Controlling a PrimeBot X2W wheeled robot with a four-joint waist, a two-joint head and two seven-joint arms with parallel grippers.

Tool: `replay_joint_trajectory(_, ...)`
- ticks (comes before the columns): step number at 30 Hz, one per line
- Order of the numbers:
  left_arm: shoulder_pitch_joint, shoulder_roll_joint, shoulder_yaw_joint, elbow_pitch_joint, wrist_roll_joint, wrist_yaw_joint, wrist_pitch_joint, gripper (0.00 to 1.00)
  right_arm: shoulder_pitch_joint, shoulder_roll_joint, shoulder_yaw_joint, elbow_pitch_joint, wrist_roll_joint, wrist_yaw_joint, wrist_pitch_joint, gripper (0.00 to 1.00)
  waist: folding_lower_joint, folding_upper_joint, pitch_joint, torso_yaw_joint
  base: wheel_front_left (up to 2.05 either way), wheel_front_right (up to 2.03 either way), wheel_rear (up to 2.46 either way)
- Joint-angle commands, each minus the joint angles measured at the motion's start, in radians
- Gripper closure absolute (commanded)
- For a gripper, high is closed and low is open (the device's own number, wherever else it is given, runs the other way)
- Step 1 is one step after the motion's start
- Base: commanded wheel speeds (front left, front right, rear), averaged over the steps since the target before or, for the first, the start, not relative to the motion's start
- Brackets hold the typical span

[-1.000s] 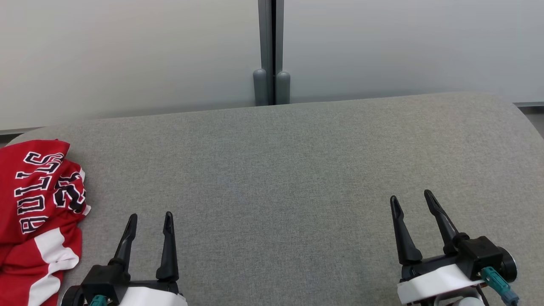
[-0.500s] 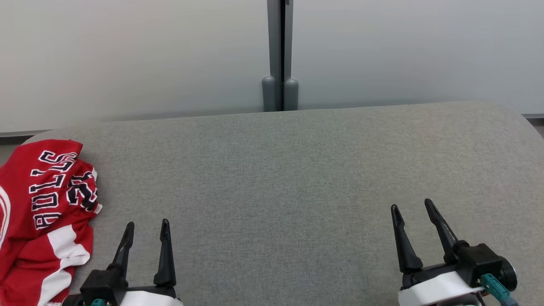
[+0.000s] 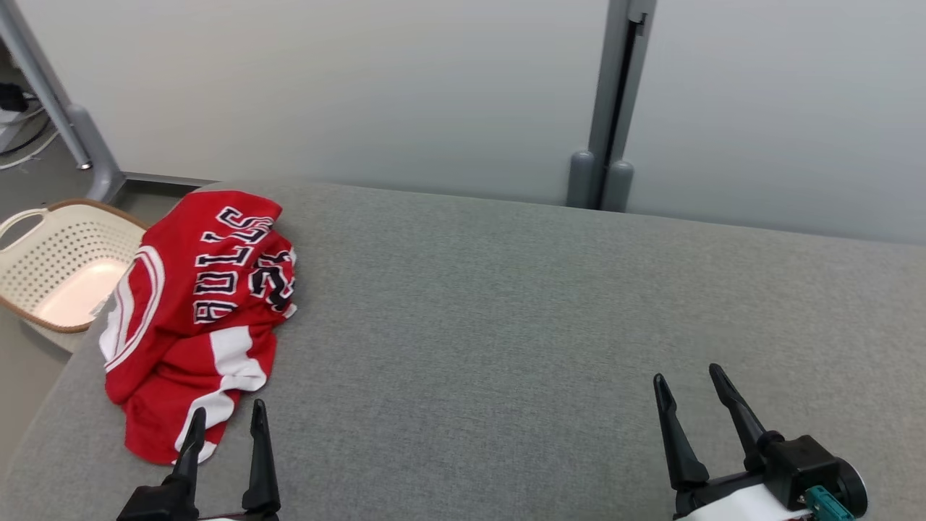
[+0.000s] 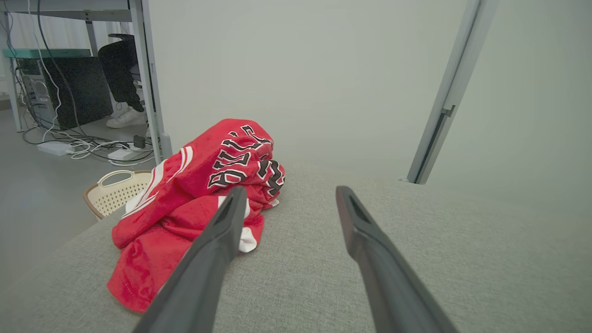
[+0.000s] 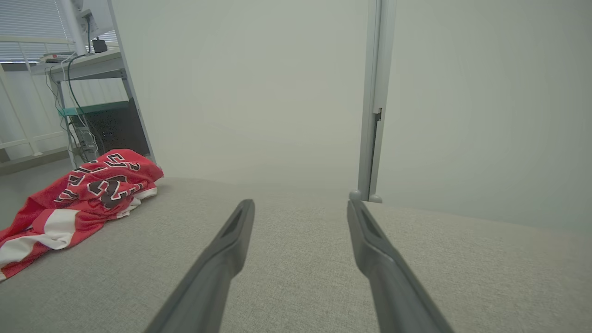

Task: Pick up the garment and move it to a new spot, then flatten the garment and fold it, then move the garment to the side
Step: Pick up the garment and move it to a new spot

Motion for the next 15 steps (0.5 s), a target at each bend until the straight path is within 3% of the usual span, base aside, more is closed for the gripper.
replay_joint_trajectory(1, 0.012, 0.005, 0.008, -0.005, 0.006, 0.004, 0.000, 0.00, 0.013, -0.002, 0.003, 0.002, 0.005, 0.000, -0.006, 0.00, 0.0000, 0.0000, -0.017, 0.056, 0.00, 0.00, 0.00)
replay_joint_trajectory(9, 0.028, 0.005, 0.035, -0.020, 0.017, -0.002, 0.000, 0.00, 0.020, -0.002, 0.022, 0.009, 0.025, 0.000, -0.006, 0.00, 0.0000, 0.0000, -0.024, 0.175, 0.00, 0.00, 0.00)
replay_joint_trajectory(15, 0.032, 0.005, 0.066, -0.037, 0.027, 0.006, 0.000, 0.00, 0.023, -0.002, 0.037, 0.017, 0.042, 0.000, -0.006, 0.00, 0.0000, 0.0000, -0.022, 0.218, 0.00, 0.00, 0.00)
